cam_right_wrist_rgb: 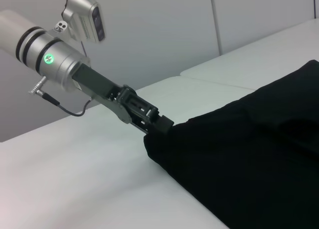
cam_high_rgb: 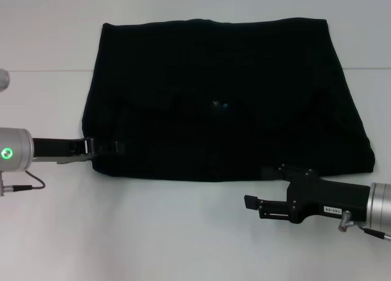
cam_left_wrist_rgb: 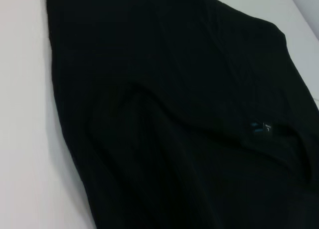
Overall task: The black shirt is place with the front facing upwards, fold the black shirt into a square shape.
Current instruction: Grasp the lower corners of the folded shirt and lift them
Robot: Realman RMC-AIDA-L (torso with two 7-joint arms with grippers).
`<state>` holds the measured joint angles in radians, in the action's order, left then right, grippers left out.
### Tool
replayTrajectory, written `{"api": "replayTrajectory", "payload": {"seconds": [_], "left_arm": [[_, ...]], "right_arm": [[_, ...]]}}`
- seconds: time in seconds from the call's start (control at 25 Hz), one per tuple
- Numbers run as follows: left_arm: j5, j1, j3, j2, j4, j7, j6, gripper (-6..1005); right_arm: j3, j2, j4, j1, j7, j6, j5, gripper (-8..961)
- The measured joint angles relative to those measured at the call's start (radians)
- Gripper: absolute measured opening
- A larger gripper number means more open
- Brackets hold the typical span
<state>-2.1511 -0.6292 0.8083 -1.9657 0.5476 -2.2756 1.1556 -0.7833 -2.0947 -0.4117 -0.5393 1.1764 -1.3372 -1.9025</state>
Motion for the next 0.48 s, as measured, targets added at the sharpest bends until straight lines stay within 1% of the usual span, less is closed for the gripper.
{"api": "replayTrajectory", "payload": {"seconds": [0.2,0.32,0.48], "left_arm": [[-0.001,0.0,0.035,-0.001,0.002,0.0,0.0,624],[-0.002,0.0,0.068,0.002,0.011,0.0,0.001,618],[-0.002,0.004,0.075,0.002,0.033,0.0,0.008,609]], "right_arm": [[0.005,-0.001,0.001,-0.002,0.002,-0.003,0.002,886],[0.007,0.0,0.001,-0.002,0.008,-0.006,0.003,886],[0.008,0.002,-0.002,-0.002,0.026,-0.008,0.003,885]]}}
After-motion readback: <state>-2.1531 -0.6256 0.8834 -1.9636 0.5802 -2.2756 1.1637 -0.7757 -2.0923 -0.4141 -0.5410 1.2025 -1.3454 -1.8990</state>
